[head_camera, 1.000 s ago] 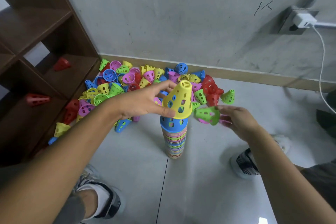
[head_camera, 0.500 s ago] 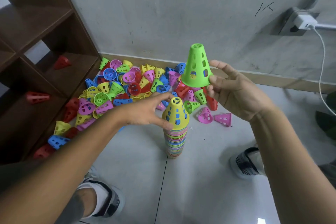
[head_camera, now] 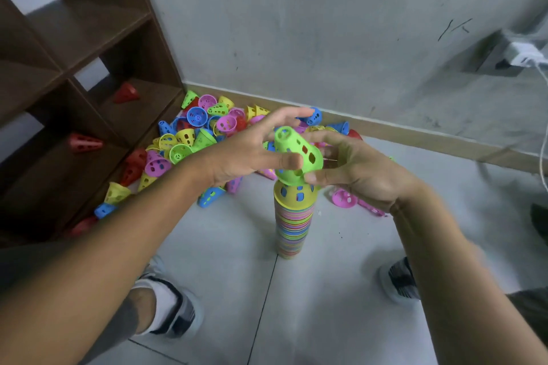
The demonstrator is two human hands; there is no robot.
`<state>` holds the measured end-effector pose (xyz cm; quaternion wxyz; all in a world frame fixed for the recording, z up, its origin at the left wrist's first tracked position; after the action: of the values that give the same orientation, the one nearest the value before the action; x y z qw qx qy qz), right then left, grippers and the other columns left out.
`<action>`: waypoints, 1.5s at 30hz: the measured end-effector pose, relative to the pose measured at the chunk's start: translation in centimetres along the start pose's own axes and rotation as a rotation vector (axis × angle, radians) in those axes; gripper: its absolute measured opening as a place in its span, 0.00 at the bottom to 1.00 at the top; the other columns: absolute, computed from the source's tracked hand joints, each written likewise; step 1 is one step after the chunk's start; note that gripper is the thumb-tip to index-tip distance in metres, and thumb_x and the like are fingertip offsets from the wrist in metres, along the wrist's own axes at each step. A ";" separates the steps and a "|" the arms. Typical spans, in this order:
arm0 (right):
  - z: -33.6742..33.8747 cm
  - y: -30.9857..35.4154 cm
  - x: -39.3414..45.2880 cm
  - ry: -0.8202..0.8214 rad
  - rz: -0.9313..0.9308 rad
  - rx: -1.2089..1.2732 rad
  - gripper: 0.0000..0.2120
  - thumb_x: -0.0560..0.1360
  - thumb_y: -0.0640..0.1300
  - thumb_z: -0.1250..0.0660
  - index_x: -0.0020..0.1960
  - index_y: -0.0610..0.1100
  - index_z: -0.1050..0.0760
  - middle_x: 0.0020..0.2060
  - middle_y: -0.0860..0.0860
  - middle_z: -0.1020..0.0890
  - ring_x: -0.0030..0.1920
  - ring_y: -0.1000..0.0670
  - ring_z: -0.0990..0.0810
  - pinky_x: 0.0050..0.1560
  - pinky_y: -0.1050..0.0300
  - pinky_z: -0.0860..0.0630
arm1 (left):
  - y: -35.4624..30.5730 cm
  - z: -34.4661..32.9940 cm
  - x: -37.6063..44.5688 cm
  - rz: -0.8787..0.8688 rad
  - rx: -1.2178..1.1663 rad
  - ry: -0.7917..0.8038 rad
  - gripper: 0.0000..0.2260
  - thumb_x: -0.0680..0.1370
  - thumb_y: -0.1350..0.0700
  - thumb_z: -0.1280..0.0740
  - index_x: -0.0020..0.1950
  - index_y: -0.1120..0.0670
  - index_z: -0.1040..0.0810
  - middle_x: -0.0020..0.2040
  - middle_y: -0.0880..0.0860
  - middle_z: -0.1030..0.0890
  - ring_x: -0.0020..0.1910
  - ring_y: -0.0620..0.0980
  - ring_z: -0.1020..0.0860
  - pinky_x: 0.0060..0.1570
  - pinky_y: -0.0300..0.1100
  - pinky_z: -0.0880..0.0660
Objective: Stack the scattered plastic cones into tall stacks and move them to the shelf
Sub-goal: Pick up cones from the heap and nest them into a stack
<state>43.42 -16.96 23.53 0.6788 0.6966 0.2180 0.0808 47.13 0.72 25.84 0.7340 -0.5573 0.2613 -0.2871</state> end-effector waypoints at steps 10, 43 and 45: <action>0.2 -3.1 -0.1 -0.104 -0.021 -0.231 0.20 0.70 0.46 0.21 0.60 0.52 0.20 0.60 0.45 0.20 0.56 0.38 0.20 0.61 0.35 0.24 | 2.9 -3.4 -1.3 -0.010 0.007 -0.425 0.19 0.72 0.42 0.25 0.60 0.45 0.19 0.59 0.46 0.19 0.64 0.46 0.23 0.66 0.55 0.26; -10.5 -19.1 -0.2 -0.160 -0.543 0.508 0.26 0.80 0.67 0.47 0.62 0.49 0.23 0.54 0.43 0.25 0.62 0.32 0.22 0.68 0.38 0.28 | 8.9 -8.7 -11.9 0.125 -0.163 -0.813 0.17 0.76 0.42 0.32 0.64 0.35 0.30 0.64 0.43 0.21 0.65 0.41 0.23 0.65 0.42 0.27; -12.0 -18.9 -0.2 -0.146 -0.563 0.495 0.28 0.80 0.68 0.47 0.60 0.48 0.22 0.53 0.41 0.24 0.58 0.33 0.22 0.69 0.37 0.28 | 8.6 -8.3 -12.6 0.143 -0.123 -0.815 0.16 0.75 0.40 0.32 0.61 0.33 0.29 0.61 0.41 0.20 0.61 0.36 0.22 0.62 0.40 0.26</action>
<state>34.71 -6.43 5.78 0.4994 0.7563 0.3646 -0.2138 33.61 5.94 16.33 0.7608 -0.6486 0.0039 0.0247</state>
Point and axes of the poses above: each hand's wrist, its own x-axis towards the middle knuckle, its own z-axis out of the back of the hand, y = z × x, the point moved 4 cm from there along x, towards the middle knuckle
